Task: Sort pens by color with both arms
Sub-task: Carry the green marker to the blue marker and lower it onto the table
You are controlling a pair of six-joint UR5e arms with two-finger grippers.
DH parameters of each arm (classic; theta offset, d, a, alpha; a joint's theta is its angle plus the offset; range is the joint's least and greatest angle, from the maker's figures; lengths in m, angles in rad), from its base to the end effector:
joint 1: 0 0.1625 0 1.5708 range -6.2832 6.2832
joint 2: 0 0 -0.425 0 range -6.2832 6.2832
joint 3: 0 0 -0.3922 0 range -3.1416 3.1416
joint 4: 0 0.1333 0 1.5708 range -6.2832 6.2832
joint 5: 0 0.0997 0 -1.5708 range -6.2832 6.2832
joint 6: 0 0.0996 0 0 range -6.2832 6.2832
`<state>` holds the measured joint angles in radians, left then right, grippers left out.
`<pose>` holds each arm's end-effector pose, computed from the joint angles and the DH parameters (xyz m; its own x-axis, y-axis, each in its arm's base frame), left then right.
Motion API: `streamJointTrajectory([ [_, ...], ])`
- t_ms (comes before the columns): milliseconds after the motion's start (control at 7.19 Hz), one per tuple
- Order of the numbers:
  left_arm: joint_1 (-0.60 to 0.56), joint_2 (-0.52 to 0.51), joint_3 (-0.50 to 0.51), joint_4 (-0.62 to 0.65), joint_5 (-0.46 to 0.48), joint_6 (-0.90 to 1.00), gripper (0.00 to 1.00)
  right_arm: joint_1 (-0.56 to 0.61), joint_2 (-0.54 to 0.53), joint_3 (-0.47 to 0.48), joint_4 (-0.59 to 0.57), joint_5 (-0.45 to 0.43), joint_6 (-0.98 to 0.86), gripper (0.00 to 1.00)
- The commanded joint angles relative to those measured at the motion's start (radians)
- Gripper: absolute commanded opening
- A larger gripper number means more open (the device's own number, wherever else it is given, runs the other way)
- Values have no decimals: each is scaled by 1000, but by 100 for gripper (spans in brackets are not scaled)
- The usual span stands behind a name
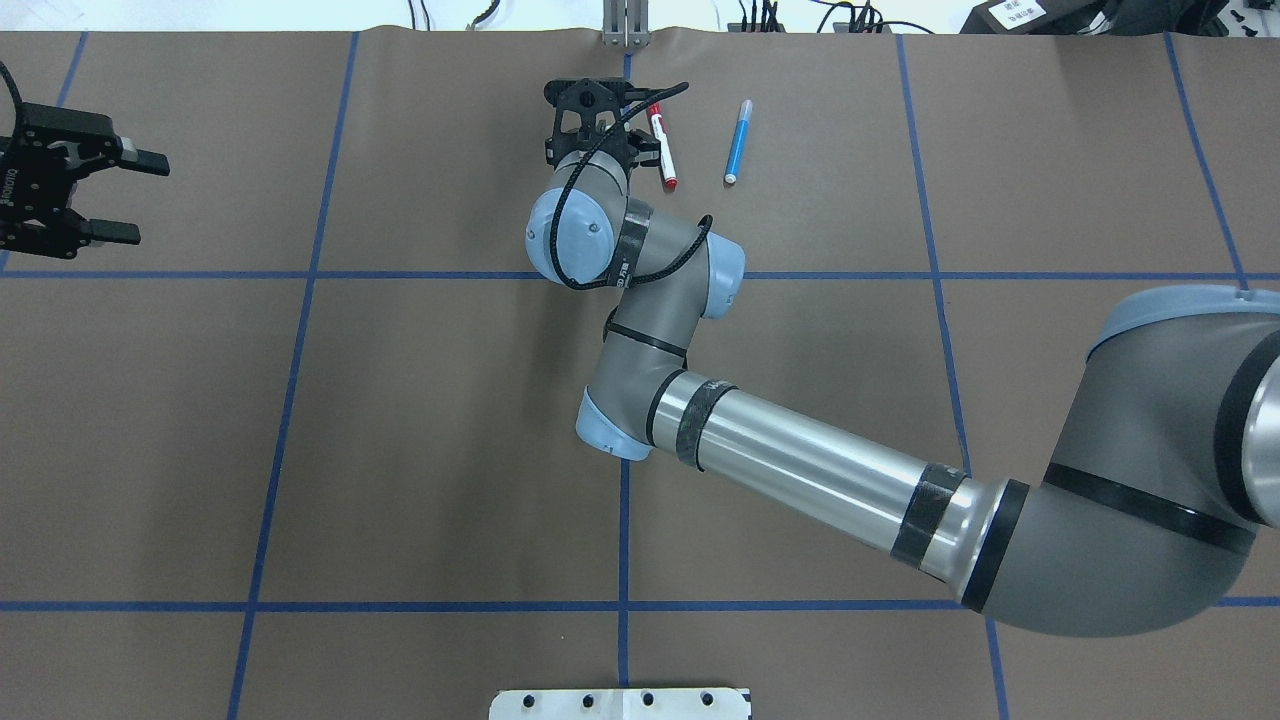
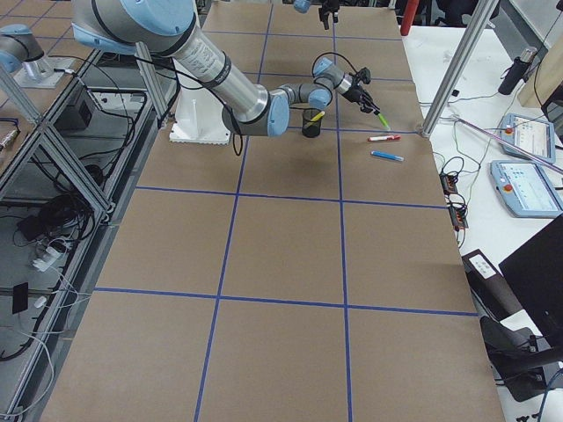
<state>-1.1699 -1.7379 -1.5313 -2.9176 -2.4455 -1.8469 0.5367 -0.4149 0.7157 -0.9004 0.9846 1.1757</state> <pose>0.1556 -0.5128 0.4386 -0.0435 -0.3452 -0.9375 0.2915 0.8932 -0.3424 -0.6671 -0.6161 0.1821 0.7626 0.0806 0.6418 -0.5687 0.5563 0.6059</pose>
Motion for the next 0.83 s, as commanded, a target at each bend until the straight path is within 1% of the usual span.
streamJointTrajectory([
  [0, 1, -2, 6, 1, 0, 0, 100, 0, 4, -10, 1, 2, -13, 25],
  [139, 1, -5, 7, 2, 0, 0, 100, 8, 7, -4, 1, 15, -95, 99],
  [278, 1, -6, 7, 3, 3, 0, 100, 20, 5, 45, 3, 69, -117, 99],
  [417, 6, -21, 2, 33, 5, 0, 100, 51, -19, 148, -2, 157, -132, 100],
  [557, 9, -66, -25, 114, 6, -8, 100, 86, -74, 288, -46, 260, -139, 100],
  [696, 24, -87, -91, 218, 8, -30, 100, 121, -146, 480, -162, 363, -116, 100],
])
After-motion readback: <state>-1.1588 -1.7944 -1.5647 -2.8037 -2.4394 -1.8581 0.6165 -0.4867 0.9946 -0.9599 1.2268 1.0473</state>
